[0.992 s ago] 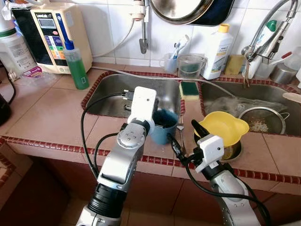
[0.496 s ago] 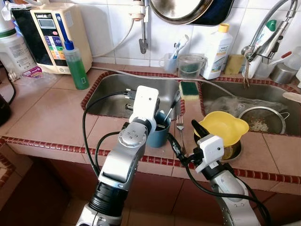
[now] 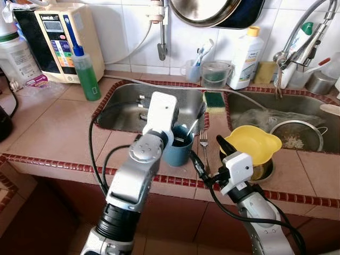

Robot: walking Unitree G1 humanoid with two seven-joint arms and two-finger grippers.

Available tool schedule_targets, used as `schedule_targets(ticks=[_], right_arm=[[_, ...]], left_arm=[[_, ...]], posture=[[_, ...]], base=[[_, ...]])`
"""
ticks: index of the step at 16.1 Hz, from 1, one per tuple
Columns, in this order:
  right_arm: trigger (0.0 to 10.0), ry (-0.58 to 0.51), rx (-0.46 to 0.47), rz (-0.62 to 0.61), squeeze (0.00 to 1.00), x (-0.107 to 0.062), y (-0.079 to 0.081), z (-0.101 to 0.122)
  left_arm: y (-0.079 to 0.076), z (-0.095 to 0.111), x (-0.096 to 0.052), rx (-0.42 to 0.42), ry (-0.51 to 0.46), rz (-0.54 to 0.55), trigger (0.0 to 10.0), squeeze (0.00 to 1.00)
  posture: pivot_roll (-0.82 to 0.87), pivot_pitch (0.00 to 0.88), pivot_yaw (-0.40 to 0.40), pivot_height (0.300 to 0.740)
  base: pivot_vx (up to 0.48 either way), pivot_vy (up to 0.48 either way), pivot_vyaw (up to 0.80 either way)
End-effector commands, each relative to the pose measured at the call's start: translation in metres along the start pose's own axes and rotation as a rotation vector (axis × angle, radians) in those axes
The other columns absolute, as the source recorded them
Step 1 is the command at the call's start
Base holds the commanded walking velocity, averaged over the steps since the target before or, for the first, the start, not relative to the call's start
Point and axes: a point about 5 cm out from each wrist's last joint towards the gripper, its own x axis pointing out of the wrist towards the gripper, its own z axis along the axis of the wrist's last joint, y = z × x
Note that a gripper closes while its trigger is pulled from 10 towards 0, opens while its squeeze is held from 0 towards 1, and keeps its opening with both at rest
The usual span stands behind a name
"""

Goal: Kitchen organization

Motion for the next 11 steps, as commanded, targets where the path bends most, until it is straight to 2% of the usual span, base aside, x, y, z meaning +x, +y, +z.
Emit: schedule_targets(ticks=[1, 2, 3, 4, 6, 7, 8, 11], right_arm=[[10.0, -0.002, -0.004, 0.01, 0.0, 0.003, 0.002, 0.001], [10.0, -0.003, -0.004, 0.011, 0.0, 0.004, 0.002, 0.001], [10.0, -0.004, -0.004, 0.012, 0.0, 0.004, 0.002, 0.002], [10.0, -0.005, -0.006, 0.01, 0.0, 0.004, 0.001, 0.002], [10.0, -0.003, -0.006, 0.009, 0.0, 0.003, 0.001, 0.002], [10.0, -0.002, -0.005, 0.008, 0.0, 0.003, 0.001, 0.001], [10.0, -0.002, -0.004, 0.009, 0.0, 0.003, 0.001, 0.001], [10.0, 0.0, -0.002, 0.01, 0.0, 0.004, 0.002, 0.0]], left_arm=[[0.001, 0.012, -0.001, 0.0, -0.042, -0.027, 10.0, 0.0], [0.003, 0.011, -0.001, -0.011, -0.037, -0.03, 9.6, 0.0], [0.006, 0.01, -0.001, -0.029, -0.03, -0.036, 0.5, 0.0], [0.007, 0.013, -0.002, -0.035, -0.055, -0.035, 0.0, 0.0], [0.005, 0.014, -0.002, -0.027, -0.046, -0.05, 0.0, 0.0], [0.003, 0.015, -0.002, -0.019, -0.036, -0.076, 2.2, 0.0], [0.003, 0.015, -0.001, -0.005, -0.021, -0.094, 10.0, 0.0], [0.007, 0.025, -0.001, -0.012, -0.037, -0.13, 10.0, 0.0]], posture=[[-0.15, 0.004, 0.06, 0.74], [-0.15, 0.004, 0.059, 0.74], [-0.16, 0.005, 0.061, 0.74], [-0.16, 0.005, 0.06, 0.74], [-0.16, 0.006, 0.06, 0.74], [-0.16, 0.006, 0.059, 0.74], [-0.16, 0.006, 0.059, 0.74], [-0.15, 0.007, 0.06, 0.74]], base=[[0.0, 0.0, 0.0], [0.0, 0.0, 0.0], [0.0, 0.0, 0.0], [0.0, 0.0, 0.0], [0.0, 0.0, 0.0], [0.0, 0.0, 0.0], [0.0, 0.0, 0.0], [0.0, 0.0, 0.0]])
